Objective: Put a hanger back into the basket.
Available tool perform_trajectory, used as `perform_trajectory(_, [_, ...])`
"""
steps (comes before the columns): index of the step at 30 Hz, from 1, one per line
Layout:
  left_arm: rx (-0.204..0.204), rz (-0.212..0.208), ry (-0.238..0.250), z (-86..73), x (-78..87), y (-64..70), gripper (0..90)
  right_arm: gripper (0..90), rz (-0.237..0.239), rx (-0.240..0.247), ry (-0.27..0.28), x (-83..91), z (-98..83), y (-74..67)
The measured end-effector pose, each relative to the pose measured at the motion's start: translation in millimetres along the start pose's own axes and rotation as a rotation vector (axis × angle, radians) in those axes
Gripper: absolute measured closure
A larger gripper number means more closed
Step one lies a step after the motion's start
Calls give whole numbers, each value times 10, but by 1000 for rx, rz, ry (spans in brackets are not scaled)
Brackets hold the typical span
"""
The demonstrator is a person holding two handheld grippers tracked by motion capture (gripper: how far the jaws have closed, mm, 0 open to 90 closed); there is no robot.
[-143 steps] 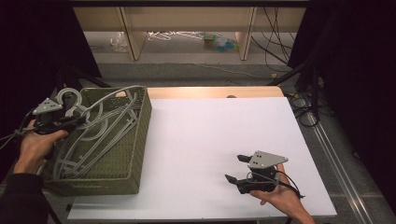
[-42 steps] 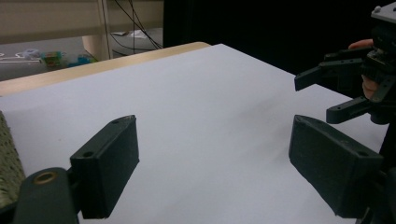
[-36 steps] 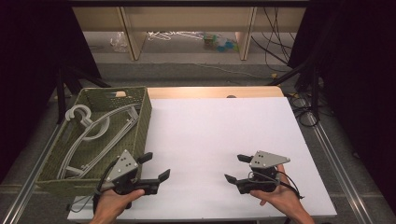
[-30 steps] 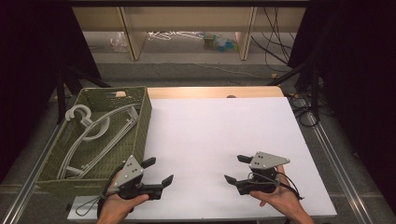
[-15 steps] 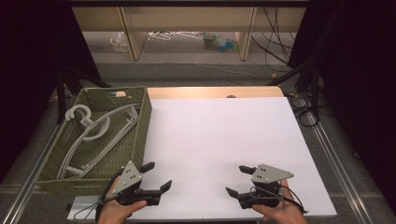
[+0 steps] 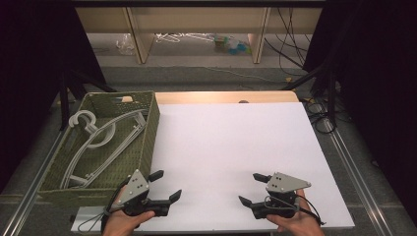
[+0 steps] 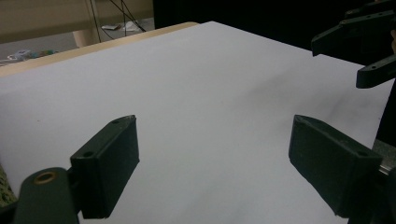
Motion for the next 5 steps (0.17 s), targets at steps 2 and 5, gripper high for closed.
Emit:
perform_trajectory(2, [20,5,0,-4,-2,6,159,180,-1,-6,2,1,2,2])
perform_trajectory(5, [21,-1,-6,-17,-13,11,159,180,-7,-6,6,6,5,9])
Point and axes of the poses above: each handheld gripper's, and its own axes: x roughly backward along the jaws, z roughly out of its top, y roughly to its right, the point moved 5 cm from there along -x, roughly forward along the jaws, and after that the axes turned 6 degrees about y, right-handed, at the moved point
